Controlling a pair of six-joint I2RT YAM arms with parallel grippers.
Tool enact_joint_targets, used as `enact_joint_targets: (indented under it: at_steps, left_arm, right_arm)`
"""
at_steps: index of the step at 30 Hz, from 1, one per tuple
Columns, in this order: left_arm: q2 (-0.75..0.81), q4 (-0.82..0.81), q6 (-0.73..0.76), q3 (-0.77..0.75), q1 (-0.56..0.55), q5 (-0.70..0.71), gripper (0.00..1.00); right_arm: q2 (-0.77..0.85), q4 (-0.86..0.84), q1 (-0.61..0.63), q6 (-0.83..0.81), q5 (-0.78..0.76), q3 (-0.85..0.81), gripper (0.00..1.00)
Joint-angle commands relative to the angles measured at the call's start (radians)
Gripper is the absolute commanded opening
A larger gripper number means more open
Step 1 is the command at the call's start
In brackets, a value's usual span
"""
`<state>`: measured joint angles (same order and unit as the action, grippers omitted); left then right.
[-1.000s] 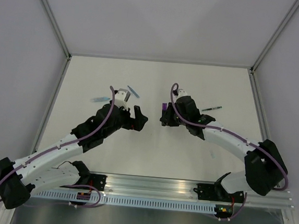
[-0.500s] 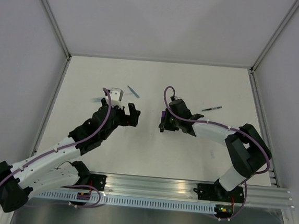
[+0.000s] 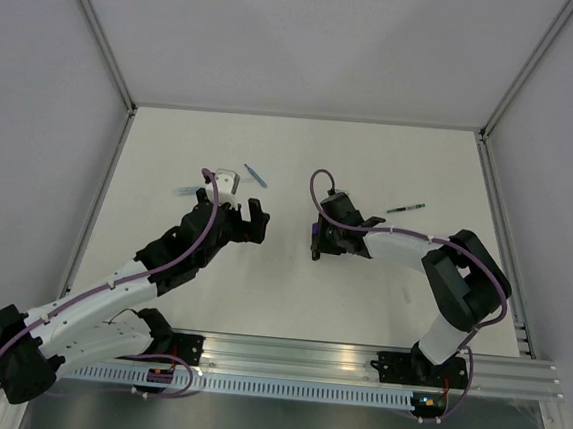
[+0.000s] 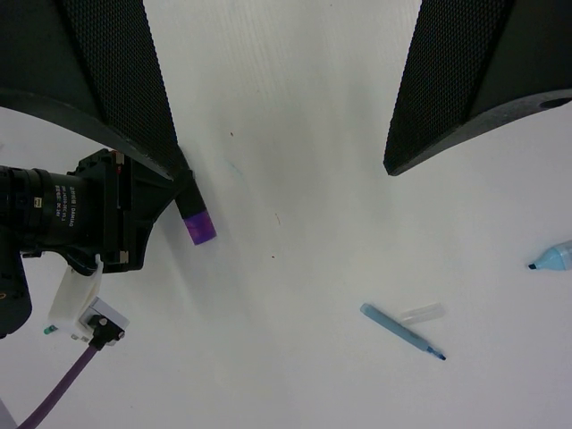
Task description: Insert the pens into the pen caps
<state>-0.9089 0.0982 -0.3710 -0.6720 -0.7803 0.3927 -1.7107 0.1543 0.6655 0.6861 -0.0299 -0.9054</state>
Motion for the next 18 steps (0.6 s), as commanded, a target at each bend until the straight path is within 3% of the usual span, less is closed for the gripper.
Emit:
enact_joint_targets:
  at_steps: [1,5,11,15,18]
  left_arm:
    - [0.004,-0.029,0.041,-0.001,0.003,0.026,1.00]
    - [-0.005,-0.029,0.044,-0.006,0.003,0.011,1.00]
    - [-0.030,-0.032,0.029,-0.009,0.003,-0.003,1.00]
    - [-0.121,-0.022,0.008,-0.053,0.024,-0.012,0.99]
    - [-0.197,0.087,-0.060,-0.133,0.140,-0.038,0.99]
  right_arm:
    - [-0.010,0.048,-0.001,-0.026,-0.039,-0.050,0.32]
    - [0.019,0.102,-0.001,-0.052,-0.071,-0.082,0.40]
    - [0.131,0.243,-0.003,-0.132,-0.113,-0.182,0.42]
    - [0.262,0.210,-0.003,-0.183,-0.009,-0.162,0.42]
    - [0.339,0.138,-0.003,-0.195,0.071,-0.103,0.43]
